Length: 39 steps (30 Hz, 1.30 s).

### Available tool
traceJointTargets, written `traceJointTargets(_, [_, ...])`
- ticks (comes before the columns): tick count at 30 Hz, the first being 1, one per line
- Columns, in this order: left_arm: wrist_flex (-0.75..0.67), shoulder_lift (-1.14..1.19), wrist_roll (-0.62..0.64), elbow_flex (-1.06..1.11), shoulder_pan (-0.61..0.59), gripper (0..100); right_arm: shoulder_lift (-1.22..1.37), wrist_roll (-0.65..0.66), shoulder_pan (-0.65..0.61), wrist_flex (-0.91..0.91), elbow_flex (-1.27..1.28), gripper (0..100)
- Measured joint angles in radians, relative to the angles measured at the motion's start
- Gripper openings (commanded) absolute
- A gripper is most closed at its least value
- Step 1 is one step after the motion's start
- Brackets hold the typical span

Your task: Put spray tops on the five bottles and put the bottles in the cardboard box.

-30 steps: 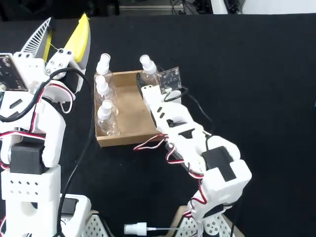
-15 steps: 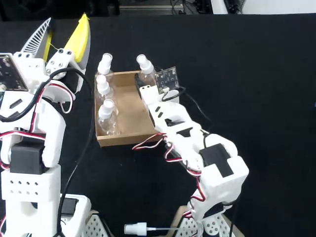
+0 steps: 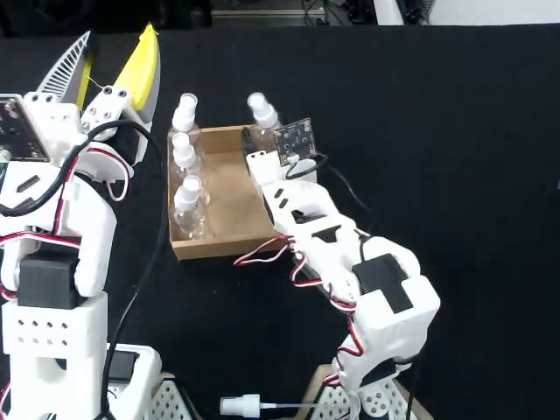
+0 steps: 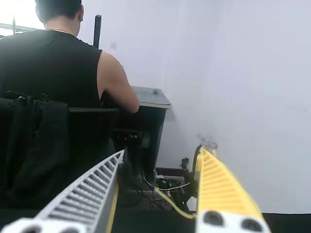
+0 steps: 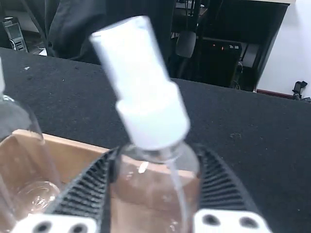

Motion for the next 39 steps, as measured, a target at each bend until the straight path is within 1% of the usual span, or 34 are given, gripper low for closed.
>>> traceJointTargets(6, [0.0, 0.0, 0.0, 0.0, 0.0, 22, 0.002, 0.0, 0.002, 0.0, 0.0, 13.7])
traceJointTargets(9, [0.0, 0.0, 0.0, 0.0, 0.0, 22, 0.002, 0.0, 0.005, 0.0, 0.0, 15.6])
traceJointTargets(15, [0.0, 0.0, 0.0, 0.0, 0.0, 22, 0.002, 0.0, 0.002, 0.0, 0.0, 27.0])
traceJointTargets(32, [0.0, 0.0, 0.0, 0.0, 0.0, 22, 0.002, 0.0, 0.002, 0.0, 0.0, 27.0])
traceJointTargets(39, [0.0, 0.0, 0.0, 0.0, 0.0, 22, 0.002, 0.0, -0.026, 0.0, 0.0, 27.0])
